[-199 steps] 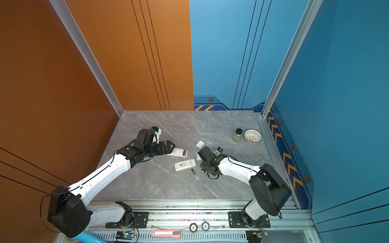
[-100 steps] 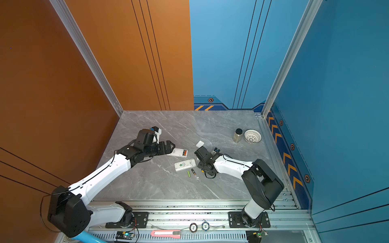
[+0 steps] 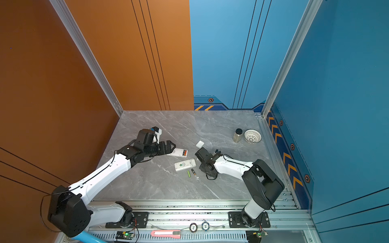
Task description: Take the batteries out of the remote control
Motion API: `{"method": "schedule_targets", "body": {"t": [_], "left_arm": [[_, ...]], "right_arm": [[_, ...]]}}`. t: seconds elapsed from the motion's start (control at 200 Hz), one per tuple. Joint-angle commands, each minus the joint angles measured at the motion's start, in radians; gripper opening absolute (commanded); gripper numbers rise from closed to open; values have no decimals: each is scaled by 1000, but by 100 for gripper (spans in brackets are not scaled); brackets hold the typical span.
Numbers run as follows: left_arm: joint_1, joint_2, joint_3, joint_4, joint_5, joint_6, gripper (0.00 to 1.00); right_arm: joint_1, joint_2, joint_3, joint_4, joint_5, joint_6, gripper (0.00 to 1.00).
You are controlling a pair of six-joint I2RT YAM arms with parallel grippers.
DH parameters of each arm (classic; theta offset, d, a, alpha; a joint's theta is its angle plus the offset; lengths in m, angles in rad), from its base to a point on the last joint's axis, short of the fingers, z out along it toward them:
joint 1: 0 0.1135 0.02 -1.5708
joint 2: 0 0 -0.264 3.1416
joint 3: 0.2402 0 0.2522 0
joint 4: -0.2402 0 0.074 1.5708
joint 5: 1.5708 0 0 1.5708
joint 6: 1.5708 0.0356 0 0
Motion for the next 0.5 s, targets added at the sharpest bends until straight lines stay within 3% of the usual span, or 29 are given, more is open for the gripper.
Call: {"method": "schedule_targets", "body": {"t": [0.0,0.125,0.34,0.496], "left_arm": [[3,15,-2,57,60,-41,98],[-1,29,-6,103,100,-77,98],[-4,49,-14,260,194,-192,98],[-5,80,-13,358,241,-314,98]], "right_arm": [[-6,-62,-28,-58,49,-55,14],[-5,-139,-43,-50,72,-174,12],[34,-285,-25,13,24,-523,11],[38,-334,-27,29,-39,-631,10]]}}
